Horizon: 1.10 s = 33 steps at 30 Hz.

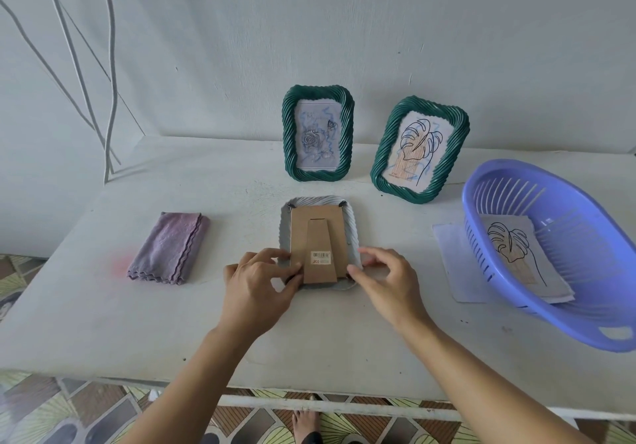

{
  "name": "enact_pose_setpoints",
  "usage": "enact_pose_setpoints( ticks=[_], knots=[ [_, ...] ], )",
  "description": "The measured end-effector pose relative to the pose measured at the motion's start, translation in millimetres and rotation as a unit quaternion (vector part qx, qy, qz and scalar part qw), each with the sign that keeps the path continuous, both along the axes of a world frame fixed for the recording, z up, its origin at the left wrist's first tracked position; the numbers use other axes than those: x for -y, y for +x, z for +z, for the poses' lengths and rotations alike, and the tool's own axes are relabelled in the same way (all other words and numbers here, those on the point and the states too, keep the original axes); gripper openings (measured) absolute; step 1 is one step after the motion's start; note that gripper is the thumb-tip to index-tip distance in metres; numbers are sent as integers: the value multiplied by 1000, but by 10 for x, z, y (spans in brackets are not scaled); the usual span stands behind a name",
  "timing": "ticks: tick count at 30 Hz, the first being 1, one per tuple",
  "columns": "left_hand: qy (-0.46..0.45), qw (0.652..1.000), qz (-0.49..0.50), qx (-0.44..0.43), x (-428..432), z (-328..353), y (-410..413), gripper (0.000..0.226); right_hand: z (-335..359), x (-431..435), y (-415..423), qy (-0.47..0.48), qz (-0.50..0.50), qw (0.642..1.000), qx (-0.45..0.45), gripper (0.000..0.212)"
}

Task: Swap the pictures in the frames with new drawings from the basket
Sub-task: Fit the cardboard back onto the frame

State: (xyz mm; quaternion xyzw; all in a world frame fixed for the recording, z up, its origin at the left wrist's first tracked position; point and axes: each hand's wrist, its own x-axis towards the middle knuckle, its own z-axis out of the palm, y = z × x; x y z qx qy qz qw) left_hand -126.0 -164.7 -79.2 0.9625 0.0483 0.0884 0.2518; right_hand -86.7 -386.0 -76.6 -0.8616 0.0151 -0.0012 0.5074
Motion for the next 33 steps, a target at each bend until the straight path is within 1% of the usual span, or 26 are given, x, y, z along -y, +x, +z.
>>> enact_pose_setpoints(
  ticks=[2,5,8,10,12,15,17,19,21,22,24,26,28,31,33],
  knots=[
    [-16,1000,-7,-25,-29,62,36,10,30,-1,64,-30,2,1000,-7,30],
    [-42,998,-10,-44,-78,157,97,11,53,-21,189,-83,9,996,-18,25],
    [-68,997,-12,-17,-106,200,153,13,84,-31,295,-164,22,986,-30,31],
    [-87,996,-20,3,-65,216,182,23,104,-58,342,-209,26,977,-33,36],
    [-63,997,-47,0,25,242,209,32,108,-107,381,-236,24,971,-34,38],
    [20,994,-97,-43,177,257,253,42,106,-169,432,-240,6,970,-39,36],
    [59,991,-107,-62,232,228,300,43,110,-187,447,-240,-6,970,-43,31],
    [83,989,-109,-54,249,199,339,41,90,-208,454,-238,-18,970,-41,23],
    [100,988,-109,-54,252,196,375,43,67,-215,463,-206,-35,977,-30,13],
    [104,987,-110,-61,246,198,391,45,66,-205,462,-166,-35,985,-24,9],
    [91,988,-107,-70,223,230,431,47,114,-186,455,-39,-20,999,-3,7],
    [62,989,-107,-76,198,318,468,47,236,-194,445,64,-4,998,23,10],
    [46,989,-116,-81,196,427,483,48,366,-236,448,119,6,991,52,9],
    [-24,991,-110,-78,228,625,466,69,505,-342,449,181,23,981,67,15],
    [-52,992,-104,-54,253,742,439,67,542,-411,436,208,38,975,66,20]
  ],
)
